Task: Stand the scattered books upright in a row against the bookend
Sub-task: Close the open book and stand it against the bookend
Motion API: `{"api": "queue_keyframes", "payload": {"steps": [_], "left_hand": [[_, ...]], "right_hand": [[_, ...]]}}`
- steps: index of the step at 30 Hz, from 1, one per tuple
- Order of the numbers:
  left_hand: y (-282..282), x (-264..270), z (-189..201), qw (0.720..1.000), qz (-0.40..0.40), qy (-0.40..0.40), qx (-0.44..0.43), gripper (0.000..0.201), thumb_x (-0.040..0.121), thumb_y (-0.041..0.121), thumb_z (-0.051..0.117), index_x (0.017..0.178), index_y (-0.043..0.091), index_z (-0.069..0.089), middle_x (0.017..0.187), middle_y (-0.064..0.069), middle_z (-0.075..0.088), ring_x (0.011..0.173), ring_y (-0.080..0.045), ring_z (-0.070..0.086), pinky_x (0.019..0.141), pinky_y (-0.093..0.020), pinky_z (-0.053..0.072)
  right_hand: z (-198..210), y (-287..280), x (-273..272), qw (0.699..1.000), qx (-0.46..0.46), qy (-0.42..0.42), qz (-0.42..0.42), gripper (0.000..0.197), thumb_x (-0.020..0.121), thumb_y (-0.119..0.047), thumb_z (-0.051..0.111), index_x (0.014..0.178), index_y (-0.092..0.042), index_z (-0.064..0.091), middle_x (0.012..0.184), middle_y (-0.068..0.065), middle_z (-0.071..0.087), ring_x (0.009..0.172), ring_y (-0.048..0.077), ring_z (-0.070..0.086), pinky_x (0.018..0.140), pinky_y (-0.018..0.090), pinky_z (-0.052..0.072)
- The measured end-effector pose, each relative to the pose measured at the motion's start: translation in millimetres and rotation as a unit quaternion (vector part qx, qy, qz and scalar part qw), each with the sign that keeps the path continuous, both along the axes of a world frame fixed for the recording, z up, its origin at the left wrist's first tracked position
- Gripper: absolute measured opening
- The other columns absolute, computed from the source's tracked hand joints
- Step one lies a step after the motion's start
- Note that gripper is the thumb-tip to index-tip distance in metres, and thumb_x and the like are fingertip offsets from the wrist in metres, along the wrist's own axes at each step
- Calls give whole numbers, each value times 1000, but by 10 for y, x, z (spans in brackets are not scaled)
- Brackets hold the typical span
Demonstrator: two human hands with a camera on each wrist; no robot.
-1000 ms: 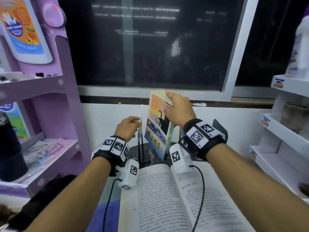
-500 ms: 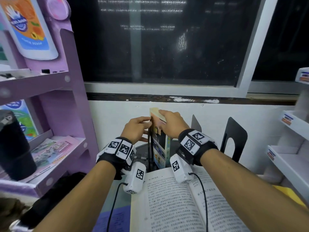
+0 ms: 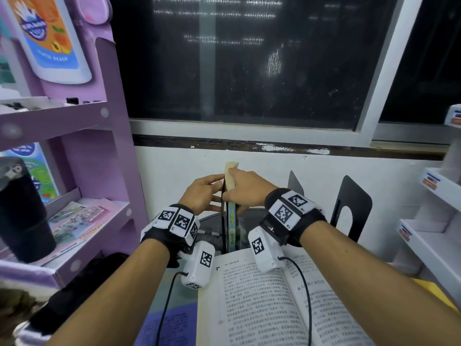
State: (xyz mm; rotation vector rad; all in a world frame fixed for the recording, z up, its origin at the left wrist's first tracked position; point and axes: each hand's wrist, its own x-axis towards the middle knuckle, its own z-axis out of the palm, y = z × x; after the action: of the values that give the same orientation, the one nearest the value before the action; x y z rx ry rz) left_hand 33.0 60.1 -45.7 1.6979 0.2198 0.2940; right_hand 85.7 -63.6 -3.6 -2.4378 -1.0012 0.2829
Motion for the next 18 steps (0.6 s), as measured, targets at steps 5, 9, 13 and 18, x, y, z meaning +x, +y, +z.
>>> {"api": "queue_keyframes", "payload": {"steps": [5, 9, 13, 18], "left_hand": [[-5, -22, -13, 1000, -6, 10, -6, 30, 101, 17, 43, 128, 18, 57, 98, -6, 69, 73, -23, 66, 77, -40, 57], [-23, -36, -14, 1000, -5, 10, -15, 28, 100, 18, 46, 124, 22, 58, 97, -7, 70, 75, -25, 66, 82, -42, 55], [-25, -59, -11, 1000, -8, 12, -10, 26, 99, 18, 46, 121, 25, 58, 100, -4, 70, 76, -25, 66, 88, -45, 55], [-24, -102, 17, 999, -28, 22, -5, 29, 100, 20, 45, 126, 26, 55, 109, -6, 68, 78, -25, 66, 88, -42, 55]], "right_hand": [[-19, -44, 7, 997, 33, 75, 13, 45, 83, -12, 71, 120, -8, 46, 110, 15, 60, 85, 30, 72, 75, 45, 61], [-50, -52, -15, 996, 43, 71, 10, 56, 82, -10, 74, 127, -9, 40, 105, 14, 57, 87, 31, 71, 75, 43, 61], [-74, -37, -23, 997, 45, 56, 9, 54, 82, -12, 74, 125, -9, 40, 101, 14, 58, 80, 27, 70, 69, 37, 62], [-81, -64, -27, 995, 57, 78, 0, 69, 81, -13, 76, 136, -13, 35, 111, 16, 58, 87, 29, 70, 75, 40, 61]]}}
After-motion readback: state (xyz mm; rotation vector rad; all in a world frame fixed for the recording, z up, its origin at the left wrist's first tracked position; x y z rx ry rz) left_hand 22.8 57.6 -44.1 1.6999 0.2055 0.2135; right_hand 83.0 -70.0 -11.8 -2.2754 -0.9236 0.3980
